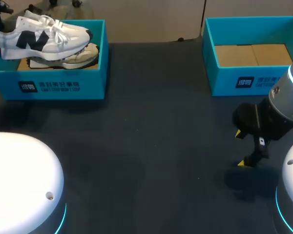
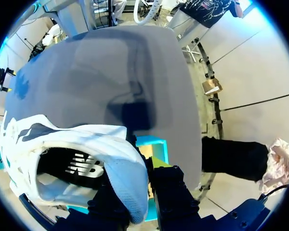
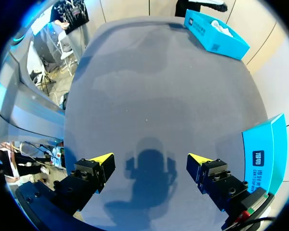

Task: Take the shoe out of the shoebox, open the shoe tongue, remove and reinsert the insole, then place the shoe into the shoebox

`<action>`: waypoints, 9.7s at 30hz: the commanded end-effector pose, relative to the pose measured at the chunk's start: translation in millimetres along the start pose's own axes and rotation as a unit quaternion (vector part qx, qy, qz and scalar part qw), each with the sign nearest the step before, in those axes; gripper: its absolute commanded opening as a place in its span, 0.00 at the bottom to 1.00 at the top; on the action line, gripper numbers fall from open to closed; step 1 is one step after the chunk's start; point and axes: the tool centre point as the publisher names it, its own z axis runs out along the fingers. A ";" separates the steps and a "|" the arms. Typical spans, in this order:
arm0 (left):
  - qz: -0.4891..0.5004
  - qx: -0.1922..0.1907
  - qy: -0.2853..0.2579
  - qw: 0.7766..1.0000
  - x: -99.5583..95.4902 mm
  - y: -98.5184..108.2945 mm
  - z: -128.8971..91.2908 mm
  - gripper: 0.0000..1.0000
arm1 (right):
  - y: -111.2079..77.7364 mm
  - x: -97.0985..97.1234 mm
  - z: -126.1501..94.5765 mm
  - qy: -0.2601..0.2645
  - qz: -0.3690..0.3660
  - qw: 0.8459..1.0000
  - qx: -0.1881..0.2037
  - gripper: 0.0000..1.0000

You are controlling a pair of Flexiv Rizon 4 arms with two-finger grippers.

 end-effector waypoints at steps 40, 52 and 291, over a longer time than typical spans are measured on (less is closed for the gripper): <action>-0.021 -0.038 0.019 0.999 -59.0 -153.4 -0.3 0.00 | 0.0 0.7 1.6 -0.001 0.000 1.000 0.001 1.00; -0.006 -0.003 0.025 1.000 -115.8 -188.0 16.4 0.00 | 0.0 0.7 1.6 -0.001 0.000 1.000 0.001 1.00; -0.313 0.235 -0.204 0.897 -323.2 -303.5 68.6 1.00 | 0.0 0.7 1.6 -0.001 0.000 1.000 0.001 1.00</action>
